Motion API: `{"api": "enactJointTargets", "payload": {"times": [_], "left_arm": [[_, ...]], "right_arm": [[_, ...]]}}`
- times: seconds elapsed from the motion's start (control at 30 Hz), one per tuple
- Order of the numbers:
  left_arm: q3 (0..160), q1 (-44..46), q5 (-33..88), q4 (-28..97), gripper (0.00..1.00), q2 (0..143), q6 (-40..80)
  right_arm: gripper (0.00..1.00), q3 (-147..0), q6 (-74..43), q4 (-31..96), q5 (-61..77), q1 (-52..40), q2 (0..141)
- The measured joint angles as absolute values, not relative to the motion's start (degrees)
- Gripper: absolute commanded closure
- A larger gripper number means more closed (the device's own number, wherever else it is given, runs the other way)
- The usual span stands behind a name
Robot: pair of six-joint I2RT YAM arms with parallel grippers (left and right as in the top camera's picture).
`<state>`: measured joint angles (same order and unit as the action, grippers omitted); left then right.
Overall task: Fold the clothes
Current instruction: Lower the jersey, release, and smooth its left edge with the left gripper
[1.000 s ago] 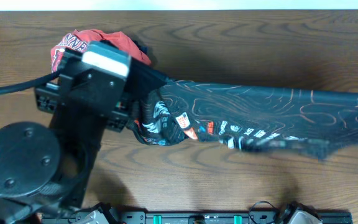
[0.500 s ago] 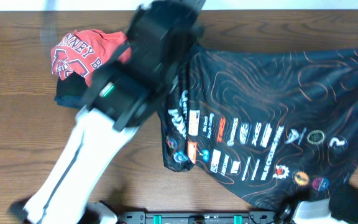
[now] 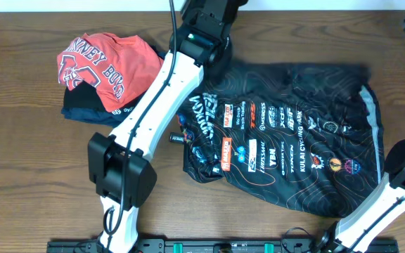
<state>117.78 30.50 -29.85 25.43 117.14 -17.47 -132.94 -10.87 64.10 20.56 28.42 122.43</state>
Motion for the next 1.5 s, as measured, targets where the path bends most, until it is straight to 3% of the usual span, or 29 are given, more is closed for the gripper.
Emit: {"api": "enactJointTargets", "payload": {"times": [0.1, 0.3, 0.33, 0.37, 0.57, 0.7, 0.93, 1.17, 1.27, 1.4, 1.5], "left_arm": [[117.8, 30.5, -32.0, 29.8, 0.21, 114.4, -17.4], [117.9, 30.5, -33.6, 46.0, 0.14, 104.8, -12.6], [118.0, 30.5, -33.3, 49.3, 0.11, 103.1, -11.0], [118.1, 30.5, -33.0, 51.9, 0.02, 101.7, -9.6], [118.6, 30.3, -24.7, 68.0, 0.02, 96.5, -1.0], [118.4, 29.6, -17.7, 74.4, 0.02, 97.3, 2.2], [111.5, 26.7, -7.9, 77.1, 0.02, 99.2, 4.9], [96.7, 23.0, 4.8, 75.6, 0.0, 99.3, 5.8], [89.1, 22.7, 8.7, 72.9, 0.09, 99.3, 6.0], [78.0, 22.7, 15.7, 68.8, 0.35, 99.6, 6.1], [72.6, 22.7, 19.0, 65.9, 0.38, 99.7, 6.3]], "right_arm": [[0.21, -133.0, -9.2, 66.4, 21.7, 30.1, 121.7], [0.21, -133.1, -6.8, 79.5, 22.3, 34.9, 121.0], [0.21, -133.1, -6.4, 81.4, 22.3, 35.3, 121.0], [0.22, -133.0, -5.8, 83.5, 22.2, 35.5, 121.0], [0.35, -130.3, -4.3, 90.9, 19.6, 35.3, 120.9], [0.36, -123.7, -3.7, 88.2, 17.9, 34.8, 120.6], [0.34, -105.4, -3.6, 78.5, 17.0, 32.0, 120.5], [0.34, -97.3, -3.6, 75.6, 17.7, 31.6, 120.5], [0.34, -97.2, -3.4, 75.5, 18.8, 31.6, 120.5], [0.34, -97.2, -3.4, 75.4, 19.8, 31.6, 120.5], [0.34, -97.2, -3.4, 75.2, 20.1, 31.6, 120.5]]}}
